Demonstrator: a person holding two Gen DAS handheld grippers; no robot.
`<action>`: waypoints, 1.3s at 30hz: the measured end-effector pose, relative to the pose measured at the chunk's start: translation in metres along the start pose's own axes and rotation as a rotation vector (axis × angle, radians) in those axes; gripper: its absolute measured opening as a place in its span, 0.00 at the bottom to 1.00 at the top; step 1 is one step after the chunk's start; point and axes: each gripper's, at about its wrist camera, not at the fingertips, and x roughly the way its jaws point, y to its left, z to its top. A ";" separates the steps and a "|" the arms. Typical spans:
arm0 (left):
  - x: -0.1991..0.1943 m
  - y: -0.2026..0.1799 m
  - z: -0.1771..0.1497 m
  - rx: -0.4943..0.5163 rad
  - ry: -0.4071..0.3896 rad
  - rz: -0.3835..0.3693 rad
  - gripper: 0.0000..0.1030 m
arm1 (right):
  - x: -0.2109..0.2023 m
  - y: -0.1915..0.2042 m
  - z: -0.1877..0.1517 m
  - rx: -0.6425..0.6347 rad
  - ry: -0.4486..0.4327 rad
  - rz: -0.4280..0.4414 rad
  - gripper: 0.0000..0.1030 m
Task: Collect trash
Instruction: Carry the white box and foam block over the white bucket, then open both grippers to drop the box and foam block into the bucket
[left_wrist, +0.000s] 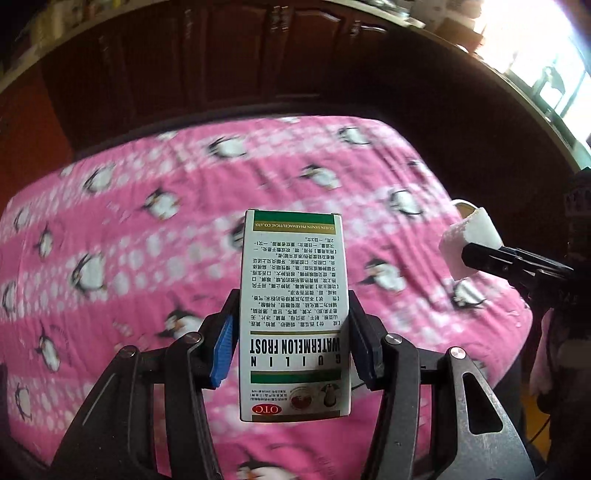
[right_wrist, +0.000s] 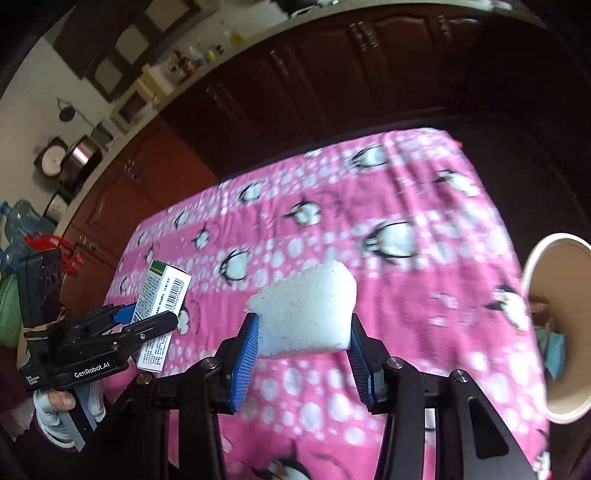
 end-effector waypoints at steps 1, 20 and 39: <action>0.000 -0.007 0.002 0.014 -0.001 -0.004 0.50 | -0.008 -0.007 -0.001 0.007 -0.013 -0.013 0.43; 0.032 -0.180 0.055 0.262 -0.005 -0.186 0.50 | -0.111 -0.160 -0.022 0.242 -0.140 -0.282 0.45; 0.134 -0.289 0.095 0.204 0.151 -0.461 0.72 | -0.120 -0.266 -0.044 0.449 -0.119 -0.432 0.64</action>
